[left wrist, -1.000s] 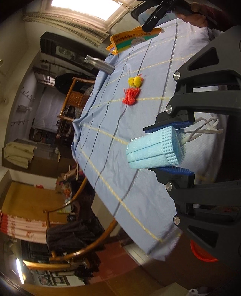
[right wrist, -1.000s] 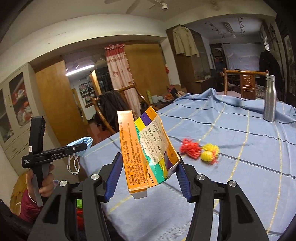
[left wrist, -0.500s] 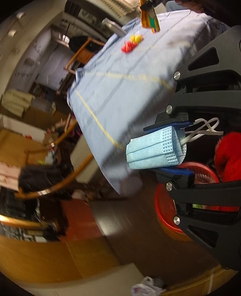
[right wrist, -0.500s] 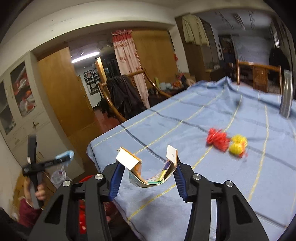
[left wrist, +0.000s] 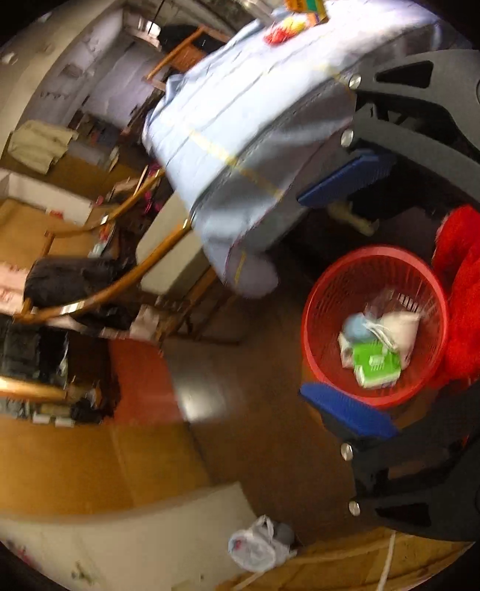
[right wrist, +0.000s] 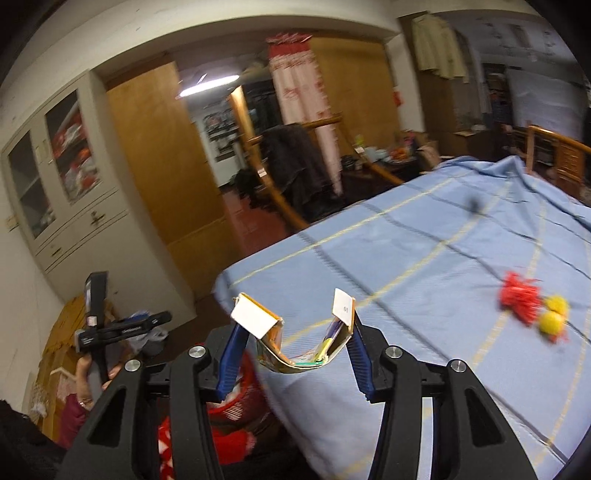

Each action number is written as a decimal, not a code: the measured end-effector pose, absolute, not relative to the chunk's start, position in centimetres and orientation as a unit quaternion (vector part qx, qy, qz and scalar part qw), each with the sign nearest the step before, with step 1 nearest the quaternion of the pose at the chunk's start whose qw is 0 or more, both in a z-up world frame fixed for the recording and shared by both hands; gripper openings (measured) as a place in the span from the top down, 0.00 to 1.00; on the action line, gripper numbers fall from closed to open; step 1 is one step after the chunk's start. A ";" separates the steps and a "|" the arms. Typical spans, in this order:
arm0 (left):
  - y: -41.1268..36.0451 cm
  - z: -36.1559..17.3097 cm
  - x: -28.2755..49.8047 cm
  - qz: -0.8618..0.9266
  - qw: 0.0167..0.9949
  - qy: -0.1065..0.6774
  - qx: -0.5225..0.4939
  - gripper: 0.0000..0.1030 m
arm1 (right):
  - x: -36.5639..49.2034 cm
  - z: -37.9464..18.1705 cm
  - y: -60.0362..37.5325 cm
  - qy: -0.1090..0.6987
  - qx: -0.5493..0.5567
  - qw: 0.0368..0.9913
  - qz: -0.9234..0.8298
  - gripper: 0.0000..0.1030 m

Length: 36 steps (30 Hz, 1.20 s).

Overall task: Collect trash
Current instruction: 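Carry the mask and box to the red wastebasket and open both grippers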

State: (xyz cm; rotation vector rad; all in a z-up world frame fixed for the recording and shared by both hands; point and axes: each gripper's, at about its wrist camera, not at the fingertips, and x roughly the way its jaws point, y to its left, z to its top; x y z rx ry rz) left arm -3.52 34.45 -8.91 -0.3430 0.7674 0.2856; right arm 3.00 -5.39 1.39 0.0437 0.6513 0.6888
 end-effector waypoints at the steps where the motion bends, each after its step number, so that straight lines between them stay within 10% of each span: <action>1: 34.7 -8.9 -3.7 0.150 0.902 0.370 -0.164 0.07 | 3.0 1.3 -4.3 0.317 0.017 0.884 0.342 0.51; 18: 42.5 -10.6 -6.1 0.241 0.874 0.364 -0.213 0.07 | 4.6 -4.9 16.2 0.427 -0.056 0.765 0.479 0.33; 36: 39.0 -8.8 -5.3 0.204 0.892 0.358 -0.183 0.07 | 4.8 -3.6 11.4 0.408 -0.013 0.797 0.446 0.31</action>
